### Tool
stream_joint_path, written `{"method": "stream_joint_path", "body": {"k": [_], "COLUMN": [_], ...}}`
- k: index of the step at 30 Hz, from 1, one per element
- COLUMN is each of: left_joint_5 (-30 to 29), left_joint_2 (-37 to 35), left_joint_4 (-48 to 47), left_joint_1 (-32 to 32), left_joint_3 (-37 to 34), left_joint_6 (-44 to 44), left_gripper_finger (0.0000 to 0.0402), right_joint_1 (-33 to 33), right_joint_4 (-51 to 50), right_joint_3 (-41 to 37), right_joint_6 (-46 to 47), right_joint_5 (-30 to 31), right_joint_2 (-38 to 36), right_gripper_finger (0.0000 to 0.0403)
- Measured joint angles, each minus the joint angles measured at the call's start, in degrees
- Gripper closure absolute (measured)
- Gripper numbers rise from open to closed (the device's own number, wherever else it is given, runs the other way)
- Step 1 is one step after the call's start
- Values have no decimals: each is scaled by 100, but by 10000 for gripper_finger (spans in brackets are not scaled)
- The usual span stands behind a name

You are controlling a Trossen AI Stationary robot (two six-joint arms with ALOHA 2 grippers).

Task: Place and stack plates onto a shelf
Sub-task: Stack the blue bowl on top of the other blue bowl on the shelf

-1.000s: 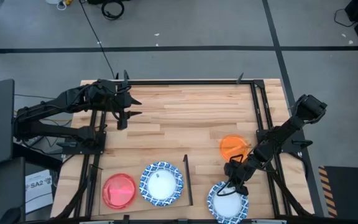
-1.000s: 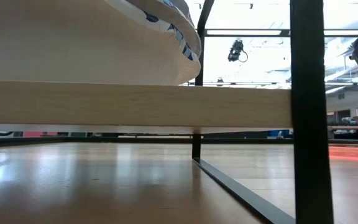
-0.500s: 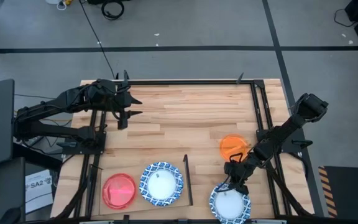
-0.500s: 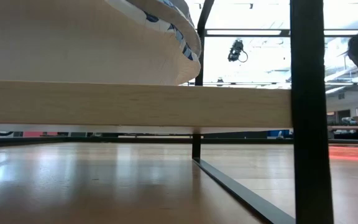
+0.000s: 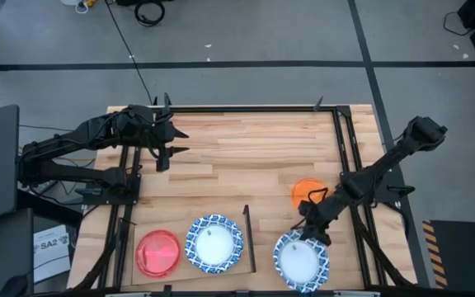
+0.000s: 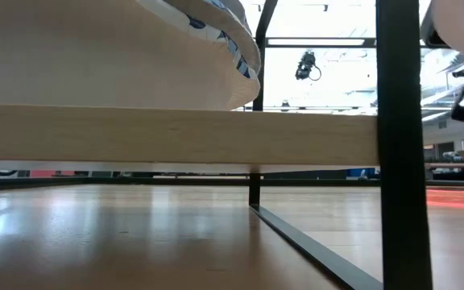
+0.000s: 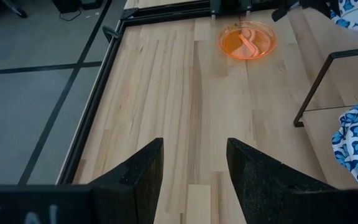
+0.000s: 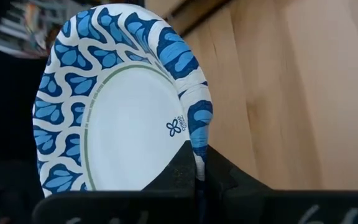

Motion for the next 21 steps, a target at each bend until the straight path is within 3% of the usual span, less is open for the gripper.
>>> {"method": "stream_joint_path", "body": {"k": [11, 21], "left_joint_5": [0, 23], "left_joint_2": [0, -2], "left_joint_4": [-4, 14], "left_joint_1": [0, 2], "left_joint_3": [0, 0], "left_joint_6": [-2, -144], "left_gripper_finger": [219, 219], "right_joint_1": [-699, -1352], "right_joint_4": [-208, -1231], "right_joint_3": [171, 1394], "right_joint_6": [126, -812], "right_joint_5": [0, 91], "right_joint_2": [-941, -1014], "right_gripper_finger": [394, 395]}}
